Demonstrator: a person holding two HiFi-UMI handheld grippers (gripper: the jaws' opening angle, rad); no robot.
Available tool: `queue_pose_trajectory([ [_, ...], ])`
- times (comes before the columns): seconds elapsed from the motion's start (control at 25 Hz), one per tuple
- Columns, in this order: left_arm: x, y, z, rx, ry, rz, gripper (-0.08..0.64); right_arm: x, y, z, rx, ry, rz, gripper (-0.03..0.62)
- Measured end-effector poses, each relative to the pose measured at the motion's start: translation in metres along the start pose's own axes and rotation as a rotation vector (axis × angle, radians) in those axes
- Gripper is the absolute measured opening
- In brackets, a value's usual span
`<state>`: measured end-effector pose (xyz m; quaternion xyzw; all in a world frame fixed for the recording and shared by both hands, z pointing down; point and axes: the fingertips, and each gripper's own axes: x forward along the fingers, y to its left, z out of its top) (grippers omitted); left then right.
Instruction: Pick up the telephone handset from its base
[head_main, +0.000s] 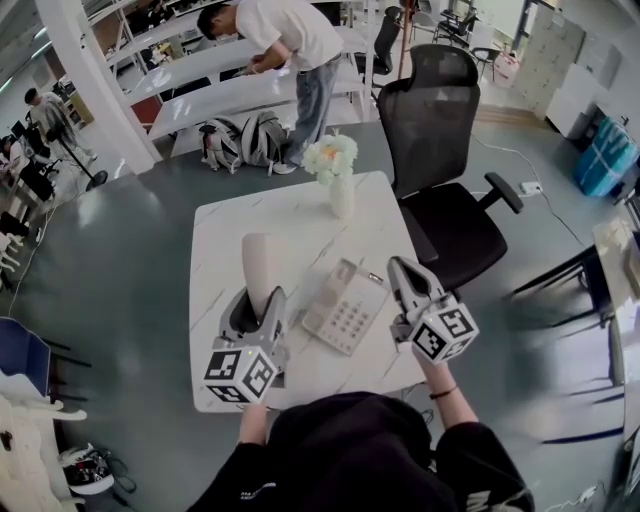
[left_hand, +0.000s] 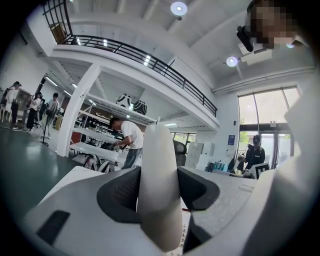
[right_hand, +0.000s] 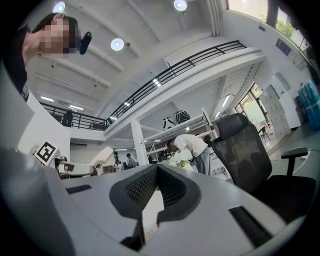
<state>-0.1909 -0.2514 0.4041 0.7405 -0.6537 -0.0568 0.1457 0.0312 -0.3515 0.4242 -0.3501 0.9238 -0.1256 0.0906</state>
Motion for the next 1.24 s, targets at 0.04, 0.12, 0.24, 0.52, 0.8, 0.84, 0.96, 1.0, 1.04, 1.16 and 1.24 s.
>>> queue_pose_trajectory([
  [0.04, -0.0004, 0.0001, -0.0008, -0.002, 0.000, 0.002, 0.209, -0.0006, 0.0001, 0.0007, 0.000, -0.003, 0.003, -0.009],
  [0.12, -0.0006, 0.0006, -0.0023, -0.006, 0.000, 0.006, 0.209, -0.0009, 0.0001, 0.0017, -0.008, -0.005, 0.005, -0.009],
  [0.24, -0.0004, 0.0016, -0.0044, -0.010, 0.002, 0.010, 0.209, -0.0001, 0.0011, 0.0011, -0.034, 0.001, 0.006, -0.009],
  [0.52, -0.0005, 0.0013, -0.0078, 0.000, 0.010, 0.017, 0.209, -0.0008, 0.0027, 0.0023, -0.046, -0.002, 0.012, -0.009],
  [0.8, -0.0003, 0.0030, -0.0065, 0.006, 0.014, 0.023, 0.209, 0.0001, 0.0015, 0.0027, -0.047, -0.001, 0.005, -0.009],
  [0.84, -0.0004, 0.0029, -0.0065, 0.006, 0.016, 0.024, 0.209, -0.0003, 0.0010, 0.0027, -0.047, 0.000, 0.001, -0.009],
  [0.96, -0.0010, 0.0028, -0.0073, 0.005, 0.022, 0.023, 0.209, -0.0015, 0.0002, 0.0022, -0.051, 0.005, -0.005, -0.009],
  [1.0, -0.0009, 0.0029, -0.0078, 0.006, 0.023, 0.023, 0.209, -0.0018, 0.0002, 0.0020, -0.052, 0.006, -0.007, -0.009],
  [1.04, -0.0007, 0.0029, -0.0083, 0.006, 0.024, 0.023, 0.209, -0.0019, 0.0003, 0.0017, -0.053, 0.007, -0.007, -0.009],
  [1.16, 0.0003, 0.0015, -0.0091, 0.009, 0.025, 0.021, 0.209, -0.0019, 0.0000, 0.0014, -0.058, 0.008, -0.008, -0.009],
  [1.24, 0.0011, 0.0001, -0.0092, 0.011, 0.026, 0.020, 0.209, -0.0015, -0.0005, 0.0014, -0.061, 0.011, -0.008, -0.009],
])
